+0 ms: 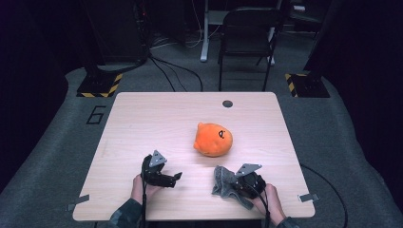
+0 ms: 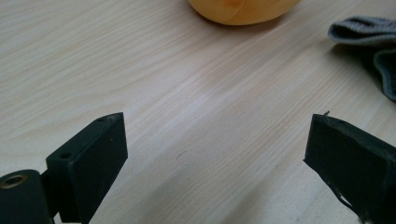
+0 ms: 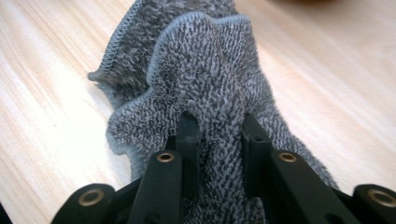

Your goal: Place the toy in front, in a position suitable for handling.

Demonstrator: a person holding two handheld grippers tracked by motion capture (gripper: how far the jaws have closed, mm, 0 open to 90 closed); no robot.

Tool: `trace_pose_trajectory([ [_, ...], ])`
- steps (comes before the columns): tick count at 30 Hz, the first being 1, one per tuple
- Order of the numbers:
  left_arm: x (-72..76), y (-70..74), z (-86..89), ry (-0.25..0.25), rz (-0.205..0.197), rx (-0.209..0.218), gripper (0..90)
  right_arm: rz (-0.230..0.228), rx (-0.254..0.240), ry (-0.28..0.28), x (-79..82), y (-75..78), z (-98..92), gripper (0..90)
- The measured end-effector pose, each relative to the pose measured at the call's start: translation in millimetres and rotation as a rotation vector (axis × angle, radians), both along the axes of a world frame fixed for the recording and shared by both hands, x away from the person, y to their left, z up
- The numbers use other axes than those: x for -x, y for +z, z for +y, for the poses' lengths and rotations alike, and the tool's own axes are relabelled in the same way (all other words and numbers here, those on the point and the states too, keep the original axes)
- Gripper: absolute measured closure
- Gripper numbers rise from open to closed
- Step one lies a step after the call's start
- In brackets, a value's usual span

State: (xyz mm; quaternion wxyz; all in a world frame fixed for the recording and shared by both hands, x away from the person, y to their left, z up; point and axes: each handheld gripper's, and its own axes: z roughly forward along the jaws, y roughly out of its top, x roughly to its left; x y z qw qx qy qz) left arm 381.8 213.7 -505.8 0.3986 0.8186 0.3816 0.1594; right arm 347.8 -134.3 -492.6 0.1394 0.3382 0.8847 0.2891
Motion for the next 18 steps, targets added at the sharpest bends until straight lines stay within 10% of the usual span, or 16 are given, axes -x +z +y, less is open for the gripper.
trace_pose_trajectory([
  [18, 1.2, 0.4, 3.8, 0.006, -0.026, -0.005, 2.7, -0.1, -0.101, -0.217, -15.0, 33.0, -63.9, 72.8],
])
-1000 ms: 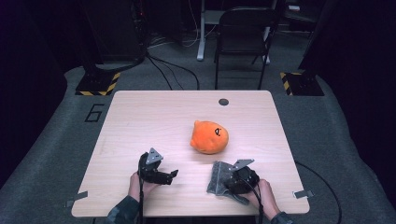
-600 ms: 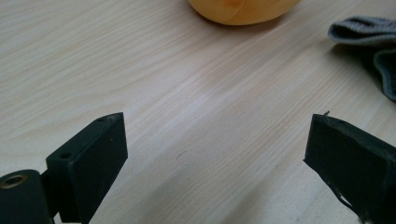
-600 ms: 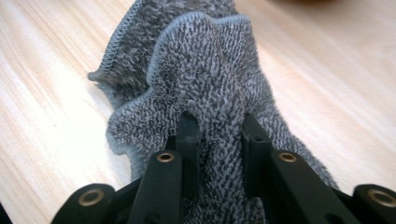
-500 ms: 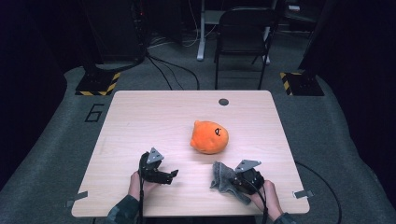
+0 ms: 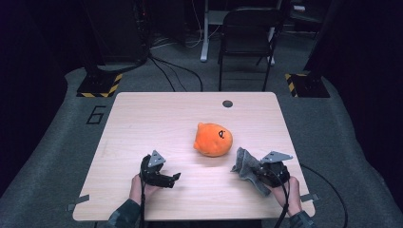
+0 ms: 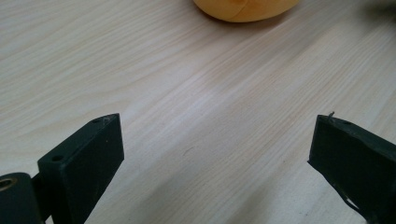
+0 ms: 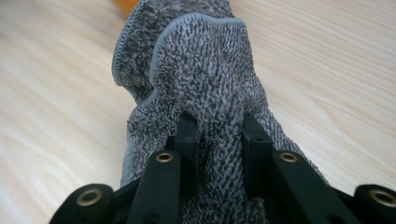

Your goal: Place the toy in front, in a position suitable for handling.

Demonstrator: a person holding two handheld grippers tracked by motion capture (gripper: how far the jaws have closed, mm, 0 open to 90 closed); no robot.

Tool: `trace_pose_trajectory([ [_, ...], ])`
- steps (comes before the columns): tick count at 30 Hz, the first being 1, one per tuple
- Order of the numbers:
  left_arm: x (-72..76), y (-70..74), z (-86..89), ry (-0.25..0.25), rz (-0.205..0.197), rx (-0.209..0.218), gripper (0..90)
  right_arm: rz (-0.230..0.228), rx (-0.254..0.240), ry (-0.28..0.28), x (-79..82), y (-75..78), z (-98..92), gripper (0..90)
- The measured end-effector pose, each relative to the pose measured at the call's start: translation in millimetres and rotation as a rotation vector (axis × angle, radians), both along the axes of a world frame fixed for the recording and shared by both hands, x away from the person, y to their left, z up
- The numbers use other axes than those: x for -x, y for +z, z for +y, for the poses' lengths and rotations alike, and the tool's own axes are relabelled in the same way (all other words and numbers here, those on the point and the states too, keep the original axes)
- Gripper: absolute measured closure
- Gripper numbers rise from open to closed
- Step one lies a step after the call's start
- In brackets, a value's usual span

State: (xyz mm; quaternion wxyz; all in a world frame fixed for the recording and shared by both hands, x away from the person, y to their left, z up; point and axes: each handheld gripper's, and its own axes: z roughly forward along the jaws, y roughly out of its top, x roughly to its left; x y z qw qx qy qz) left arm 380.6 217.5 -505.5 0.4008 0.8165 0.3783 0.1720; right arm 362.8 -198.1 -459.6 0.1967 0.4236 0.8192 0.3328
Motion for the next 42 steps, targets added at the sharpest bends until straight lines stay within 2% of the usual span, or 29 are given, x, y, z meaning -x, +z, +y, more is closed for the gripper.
trace_pose_trajectory([
  [2, 0.5, 0.7, 0.3, 0.009, -0.008, 0.012, 2.7, 0.001, 0.006, -0.046, -6.0, -1.4, -6.5, 72.3],
  [7, 0.0, 1.7, -0.8, 0.006, -0.005, 0.021, 2.6, 0.018, 0.017, -0.121, -16.5, -5.5, -17.6, 71.8],
  [13, 1.1, 2.9, -0.7, 0.006, -0.016, 0.011, 2.6, 0.015, 0.006, -0.195, -36.0, -8.6, -25.6, 71.1],
  [16, 2.3, 4.6, 0.2, 0.007, -0.018, 0.011, 2.5, 0.029, 0.017, -0.202, -44.6, -13.7, -25.2, 69.5],
  [19, 2.7, 5.5, -0.4, 0.008, -0.017, 0.012, 2.4, 0.05, 0.041, -0.224, -52.0, -20.8, -26.0, 60.4],
  [20, 2.7, 5.7, -1.2, 0.011, -0.014, 0.017, 2.4, 0.045, 0.049, -0.215, -54.8, -23.3, -27.7, 54.5],
  [21, 2.2, 6.7, -1.0, 0.005, -0.01, 0.016, 2.2, 0.066, 0.056, -0.234, -56.9, -25.6, -28.8, 47.8],
  [23, 1.0, 7.7, -1.8, 0.001, -0.012, 0.018, 1.9, 0.064, 0.05, -0.252, -59.3, -26.8, -32.2, 32.1],
  [25, 0.2, 8.6, -2.3, 0.001, -0.016, 0.016, 1.3, 0.056, 0.042, -0.256, -57.7, -24.0, -34.5, 20.2],
  [27, -0.9, 8.5, -3.1, -0.003, -0.013, 0.02, 1.1, 0.043, 0.023, -0.248, -54.4, -19.6, -36.5, 13.9],
  [31, -3.6, 11.7, -4.0, -0.016, -0.021, 0.018, 1.0, 0.018, -0.009, -0.229, -50.4, -11.4, -39.1, 9.7],
  [35, -9.3, 21.5, -9.1, -0.024, -0.026, 0.056, 0.9, 0.019, -0.011, -0.21, -46.7, -12.2, -36.6, 8.4],
  [39, -14.5, 32.0, -19.9, -0.041, -0.062, 0.058, 1.0, 0.013, -0.004, -0.195, -42.4, -12.0, -37.2, 8.5],
  [42, -20.8, 34.5, -24.0, -0.05, -0.065, 0.058, 1.2, 0.007, -0.009, -0.195, -40.6, -11.1, -40.8, 8.7],
])
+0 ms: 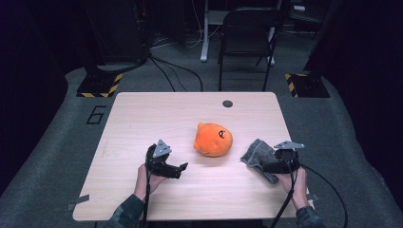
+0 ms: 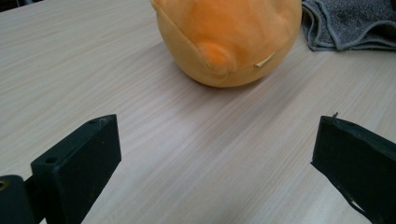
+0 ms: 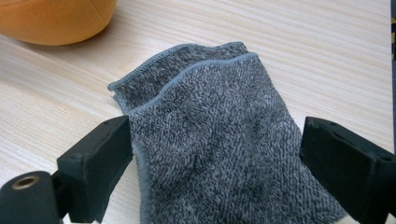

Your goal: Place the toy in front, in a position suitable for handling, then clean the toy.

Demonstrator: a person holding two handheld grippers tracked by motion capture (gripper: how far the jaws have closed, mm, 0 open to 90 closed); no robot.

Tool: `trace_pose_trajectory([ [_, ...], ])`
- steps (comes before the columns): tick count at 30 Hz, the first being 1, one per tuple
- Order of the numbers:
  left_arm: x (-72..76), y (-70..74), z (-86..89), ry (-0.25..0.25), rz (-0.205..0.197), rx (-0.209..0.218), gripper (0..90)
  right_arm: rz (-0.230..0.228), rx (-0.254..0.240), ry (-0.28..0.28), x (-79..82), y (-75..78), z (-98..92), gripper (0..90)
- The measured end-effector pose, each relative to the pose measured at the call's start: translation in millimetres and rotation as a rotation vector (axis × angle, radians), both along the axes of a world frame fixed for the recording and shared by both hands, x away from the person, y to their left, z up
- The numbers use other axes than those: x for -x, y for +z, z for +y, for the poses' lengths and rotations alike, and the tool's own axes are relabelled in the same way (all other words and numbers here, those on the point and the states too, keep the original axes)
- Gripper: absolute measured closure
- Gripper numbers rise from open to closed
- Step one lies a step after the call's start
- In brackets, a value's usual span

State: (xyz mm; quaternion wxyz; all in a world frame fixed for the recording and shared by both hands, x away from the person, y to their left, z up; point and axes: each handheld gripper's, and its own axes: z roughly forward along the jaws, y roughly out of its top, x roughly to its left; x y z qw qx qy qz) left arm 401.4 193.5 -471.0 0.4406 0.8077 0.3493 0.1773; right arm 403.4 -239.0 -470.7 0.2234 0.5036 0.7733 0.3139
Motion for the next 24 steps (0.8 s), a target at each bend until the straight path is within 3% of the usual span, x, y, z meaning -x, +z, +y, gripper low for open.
trace_pose_trajectory([
  [4, -12.6, 3.4, -6.0, -0.004, -0.019, 0.007, 5.9, 0.014, -0.007, -0.011, -1.0, -2.0, -2.3, 8.8],
  [7, -24.7, 5.2, -10.6, -0.014, -0.011, 0.026, 6.0, 0.009, -0.016, -0.01, -1.7, -1.3, -3.4, 8.8],
  [11, -38.3, 5.6, -18.7, -0.018, -0.008, 0.021, 6.4, -0.001, -0.013, -0.008, -0.9, -0.1, -3.3, 8.9],
  [24, -65.0, 5.1, -44.9, -0.069, 0.011, 0.009, 7.9, 0.004, -0.014, -0.003, 0.8, 0.3, -3.5, 9.4],
])
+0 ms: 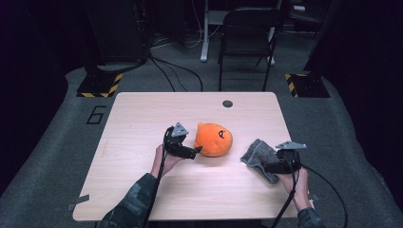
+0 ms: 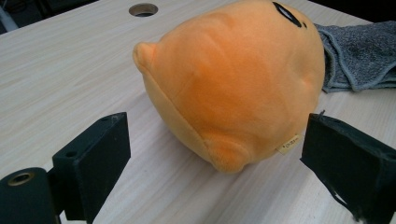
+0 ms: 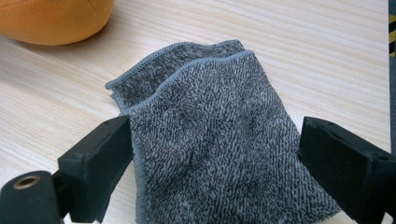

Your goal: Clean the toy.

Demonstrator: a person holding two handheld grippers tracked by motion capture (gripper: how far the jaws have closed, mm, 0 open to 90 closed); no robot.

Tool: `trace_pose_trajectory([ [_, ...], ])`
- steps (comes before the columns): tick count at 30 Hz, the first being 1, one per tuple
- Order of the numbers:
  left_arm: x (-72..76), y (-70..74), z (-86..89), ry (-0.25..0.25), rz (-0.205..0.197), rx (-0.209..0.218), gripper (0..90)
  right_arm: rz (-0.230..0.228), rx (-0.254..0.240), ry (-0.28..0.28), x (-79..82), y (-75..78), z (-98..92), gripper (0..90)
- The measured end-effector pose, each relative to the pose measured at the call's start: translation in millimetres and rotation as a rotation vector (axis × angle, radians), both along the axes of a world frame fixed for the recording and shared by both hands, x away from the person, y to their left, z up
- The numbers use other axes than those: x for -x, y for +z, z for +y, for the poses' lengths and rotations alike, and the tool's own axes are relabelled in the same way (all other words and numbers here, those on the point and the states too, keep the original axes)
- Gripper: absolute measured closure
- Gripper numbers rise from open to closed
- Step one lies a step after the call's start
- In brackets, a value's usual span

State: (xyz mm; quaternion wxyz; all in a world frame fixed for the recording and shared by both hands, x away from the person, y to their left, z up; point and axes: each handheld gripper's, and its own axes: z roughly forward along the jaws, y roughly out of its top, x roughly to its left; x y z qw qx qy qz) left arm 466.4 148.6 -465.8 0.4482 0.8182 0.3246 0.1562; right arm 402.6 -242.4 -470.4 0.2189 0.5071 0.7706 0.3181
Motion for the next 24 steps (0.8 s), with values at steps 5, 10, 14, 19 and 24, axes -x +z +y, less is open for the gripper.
trace_pose_trajectory([
  [5, -8.1, -1.0, -5.2, -0.008, 0.009, -0.006, 9.5, -0.002, -0.001, 0.003, -0.9, -0.2, 1.1, 9.4],
  [10, -13.6, -4.5, -12.3, -0.023, 0.019, -0.005, 11.2, -0.001, -0.002, 0.01, -2.7, -0.1, 6.1, 9.4],
  [14, -17.9, -9.5, -18.0, -0.04, 0.041, -0.004, 15.8, 0.001, 0.012, 0.029, -3.1, -1.6, 7.5, 9.4],
  [19, -19.0, -14.5, -20.7, -0.062, 0.065, -0.003, 24.7, 0.003, 0.01, 0.025, -2.1, -4.3, 3.8, 9.4],
  [24, -16.1, -16.7, -22.7, -0.054, 0.061, -0.02, 42.5, 0.038, 0.01, 0.012, -5.4, -14.3, 7.4, 10.0],
])
